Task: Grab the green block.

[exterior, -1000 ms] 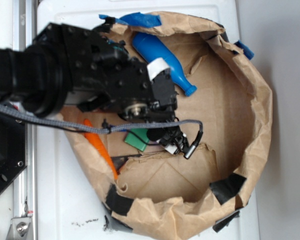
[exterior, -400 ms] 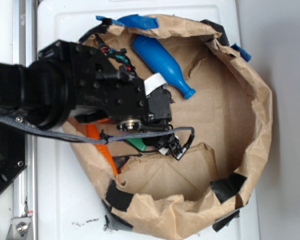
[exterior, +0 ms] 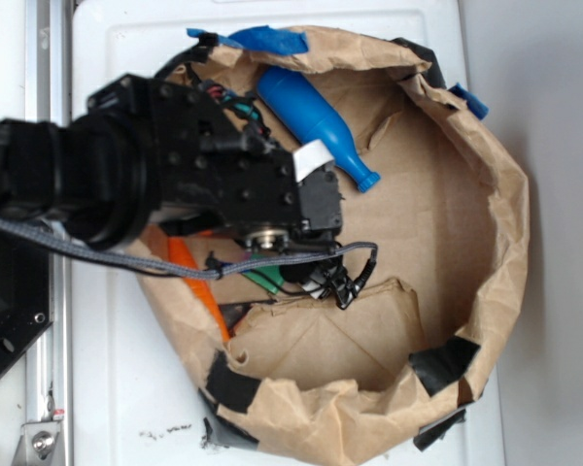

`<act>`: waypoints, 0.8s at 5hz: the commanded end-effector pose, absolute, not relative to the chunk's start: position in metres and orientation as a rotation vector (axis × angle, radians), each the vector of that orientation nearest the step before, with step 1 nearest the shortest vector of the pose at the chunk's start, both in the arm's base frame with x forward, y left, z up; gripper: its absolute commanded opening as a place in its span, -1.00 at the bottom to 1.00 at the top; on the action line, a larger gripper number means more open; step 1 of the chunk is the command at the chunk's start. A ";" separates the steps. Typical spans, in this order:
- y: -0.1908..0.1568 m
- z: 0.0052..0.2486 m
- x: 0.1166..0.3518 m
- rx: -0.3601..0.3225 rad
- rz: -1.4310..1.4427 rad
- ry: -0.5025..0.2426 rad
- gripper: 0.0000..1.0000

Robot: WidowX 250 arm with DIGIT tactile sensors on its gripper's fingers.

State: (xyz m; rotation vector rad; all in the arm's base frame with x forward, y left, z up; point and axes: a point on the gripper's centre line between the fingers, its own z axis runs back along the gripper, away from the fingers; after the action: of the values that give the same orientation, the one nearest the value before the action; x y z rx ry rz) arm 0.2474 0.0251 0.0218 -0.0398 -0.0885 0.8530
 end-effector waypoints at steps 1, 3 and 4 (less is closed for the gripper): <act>0.030 0.090 0.261 -0.003 0.628 -0.157 -1.00; 0.027 0.151 0.261 0.052 0.532 -0.131 -1.00; 0.028 0.165 0.261 0.023 0.513 -0.164 -1.00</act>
State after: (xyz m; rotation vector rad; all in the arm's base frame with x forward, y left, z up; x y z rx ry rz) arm 0.2560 0.0204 0.1428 0.0354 -0.0885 0.5048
